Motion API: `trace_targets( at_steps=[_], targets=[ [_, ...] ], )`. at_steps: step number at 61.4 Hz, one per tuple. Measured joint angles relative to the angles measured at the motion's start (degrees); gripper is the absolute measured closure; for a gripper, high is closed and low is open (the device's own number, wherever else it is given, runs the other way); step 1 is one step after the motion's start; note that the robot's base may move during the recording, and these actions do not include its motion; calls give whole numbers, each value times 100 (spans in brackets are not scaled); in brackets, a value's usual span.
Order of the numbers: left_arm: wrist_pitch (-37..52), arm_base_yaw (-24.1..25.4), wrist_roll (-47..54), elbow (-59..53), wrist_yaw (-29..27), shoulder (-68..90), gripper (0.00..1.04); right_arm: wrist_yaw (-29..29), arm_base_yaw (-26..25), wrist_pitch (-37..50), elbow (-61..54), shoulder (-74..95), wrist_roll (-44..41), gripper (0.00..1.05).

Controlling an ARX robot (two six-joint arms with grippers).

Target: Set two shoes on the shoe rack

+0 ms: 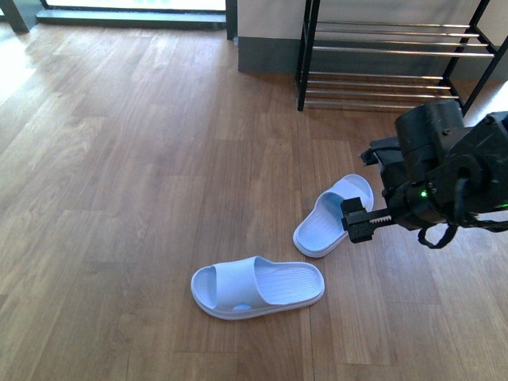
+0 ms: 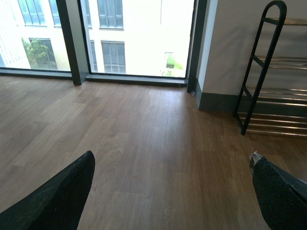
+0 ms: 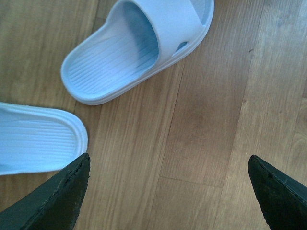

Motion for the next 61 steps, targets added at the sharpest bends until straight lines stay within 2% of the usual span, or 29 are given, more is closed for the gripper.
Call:
trace_targets(
  at_steps=[25, 44, 61],
  targets=[
    [0, 0, 0, 0, -2, 0, 9, 575, 7, -708, 2063, 1582, 750, 9],
    [0, 0, 0, 0, 0, 0, 9, 684, -7, -1266, 3375, 2315, 1088, 9],
    [0, 0, 0, 0, 0, 0, 9, 1086, -48, -1943, 4846, 3171, 1558, 9]
  ],
)
